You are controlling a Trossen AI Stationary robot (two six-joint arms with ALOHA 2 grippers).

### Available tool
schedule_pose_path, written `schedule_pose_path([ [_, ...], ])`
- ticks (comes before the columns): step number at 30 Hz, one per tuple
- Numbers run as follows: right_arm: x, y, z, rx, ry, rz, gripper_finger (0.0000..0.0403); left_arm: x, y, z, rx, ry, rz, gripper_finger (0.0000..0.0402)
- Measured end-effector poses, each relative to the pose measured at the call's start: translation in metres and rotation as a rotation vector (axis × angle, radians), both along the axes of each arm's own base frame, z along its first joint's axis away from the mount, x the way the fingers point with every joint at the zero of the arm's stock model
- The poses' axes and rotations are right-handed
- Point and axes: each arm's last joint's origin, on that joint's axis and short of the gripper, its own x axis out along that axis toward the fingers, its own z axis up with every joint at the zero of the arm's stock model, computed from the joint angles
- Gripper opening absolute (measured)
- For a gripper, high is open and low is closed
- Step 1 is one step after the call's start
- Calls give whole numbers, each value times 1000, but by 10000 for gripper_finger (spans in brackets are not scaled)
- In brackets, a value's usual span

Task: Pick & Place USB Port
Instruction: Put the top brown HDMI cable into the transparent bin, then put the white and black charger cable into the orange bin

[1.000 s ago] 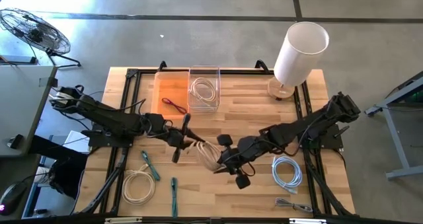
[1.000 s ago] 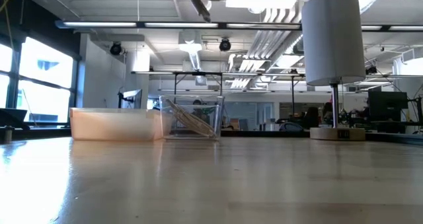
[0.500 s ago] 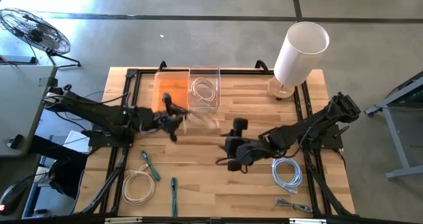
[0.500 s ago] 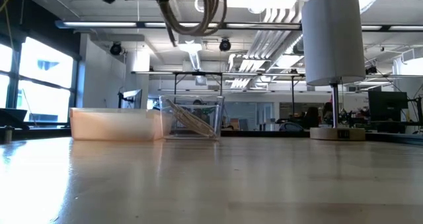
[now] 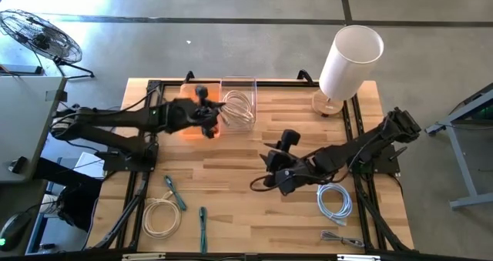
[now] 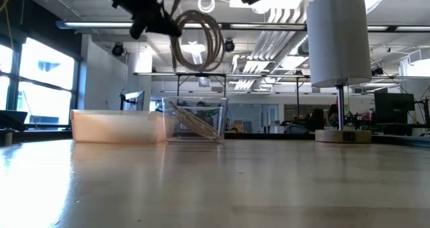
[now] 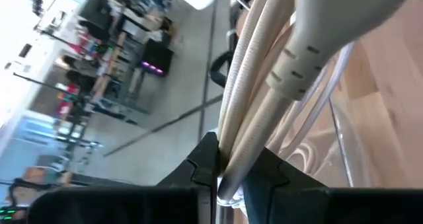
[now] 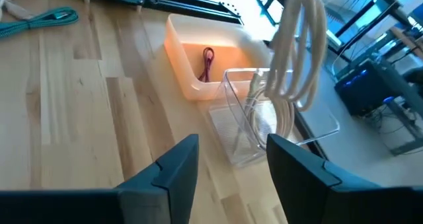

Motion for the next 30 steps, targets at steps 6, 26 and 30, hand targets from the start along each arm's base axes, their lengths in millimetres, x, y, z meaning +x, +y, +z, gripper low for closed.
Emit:
schedule_pose_path([
  [6,0,1,-1,45,16,31,163,9,39,-19,-100,43,27,62],
  [26,-21,7,-17,209,239,53,154,11,8,-5,-198,-93,-138,273],
  [30,-42,9,-26,361,397,-54,153,1,-22,9,-226,-137,-314,268],
])
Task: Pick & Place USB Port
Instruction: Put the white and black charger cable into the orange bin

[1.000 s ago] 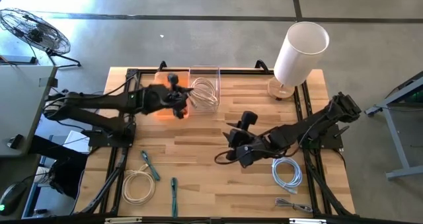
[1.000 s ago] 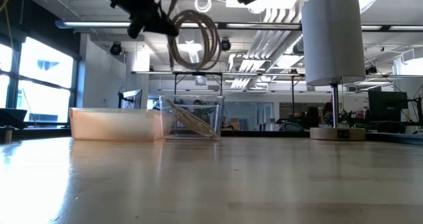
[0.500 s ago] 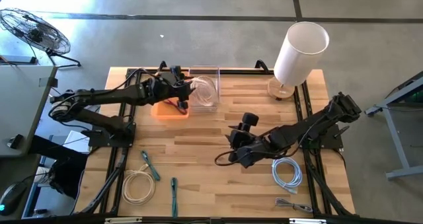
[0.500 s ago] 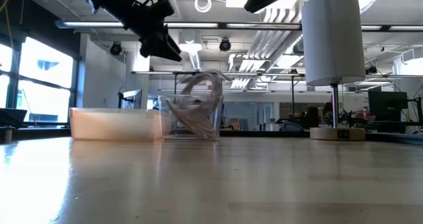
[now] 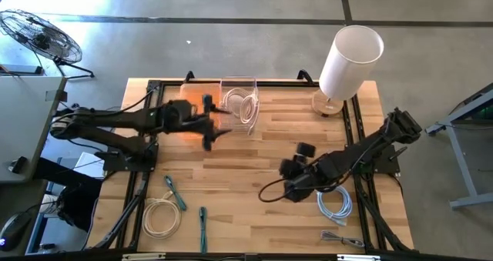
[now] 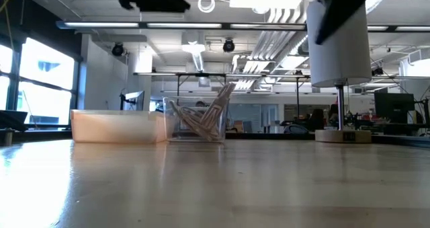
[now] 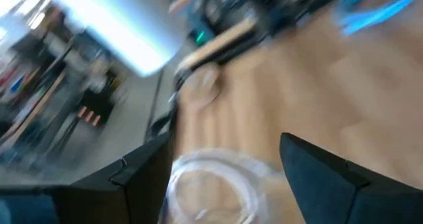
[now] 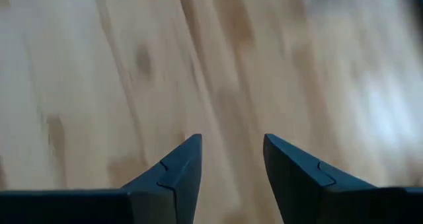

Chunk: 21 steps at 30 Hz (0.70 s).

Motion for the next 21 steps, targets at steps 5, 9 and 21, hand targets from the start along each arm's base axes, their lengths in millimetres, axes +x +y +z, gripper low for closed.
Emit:
schedule_pose_path([
  [5,-21,10,-5,183,163,-161,153,-13,-33,9,-22,-25,-145,268],
  [9,-30,31,-5,396,247,-170,153,-18,-52,8,-24,-7,-223,268],
  [21,-57,92,-5,708,301,-286,153,-23,-74,5,-59,24,-313,268],
])
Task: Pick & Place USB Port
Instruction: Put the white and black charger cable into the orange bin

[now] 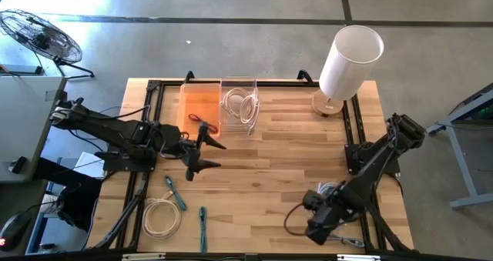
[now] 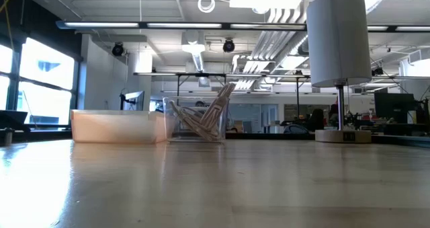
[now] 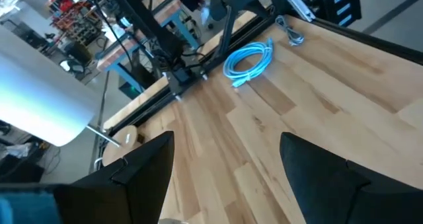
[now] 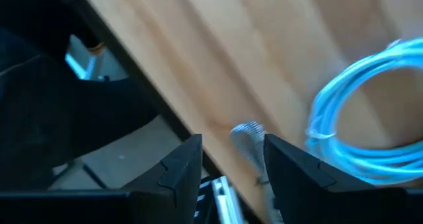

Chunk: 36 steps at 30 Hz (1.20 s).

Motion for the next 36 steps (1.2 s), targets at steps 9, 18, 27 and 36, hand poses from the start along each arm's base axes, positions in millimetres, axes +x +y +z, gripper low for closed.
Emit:
schedule_pose_path([
  [9,-2,42,-36,80,138,4,153,-2,-1,-5,-5,47,2,268],
  [18,-5,63,-92,42,390,82,153,-2,0,-6,-36,67,14,268],
  [27,-10,61,-101,-52,418,86,153,-2,0,-7,-42,77,16,268],
  [36,-11,62,-102,-116,338,98,153,-3,0,-8,-38,90,17,268],
])
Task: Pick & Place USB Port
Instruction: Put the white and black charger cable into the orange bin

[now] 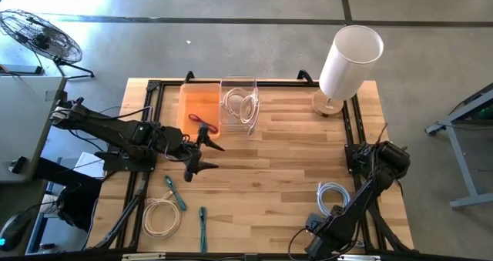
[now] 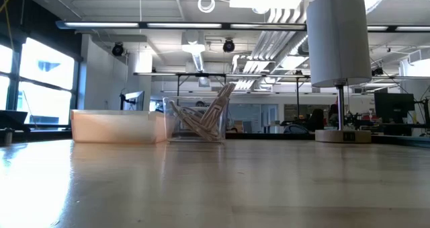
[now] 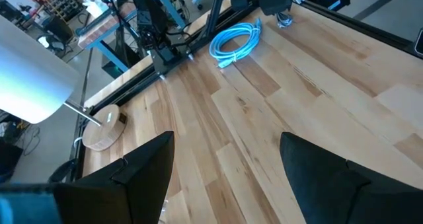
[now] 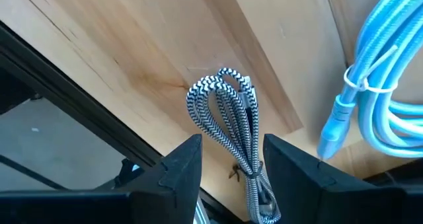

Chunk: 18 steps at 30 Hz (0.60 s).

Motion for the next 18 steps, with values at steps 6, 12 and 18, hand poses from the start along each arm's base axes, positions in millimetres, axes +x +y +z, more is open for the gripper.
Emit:
schedule_pose_path([
  [6,1,0,0,-1,-17,0,153,0,0,0,0,0,0,268],
  [12,3,2,-2,11,-28,1,153,0,0,0,-7,1,2,268],
  [18,5,2,-6,-30,-80,25,153,0,0,0,-22,3,5,268],
])
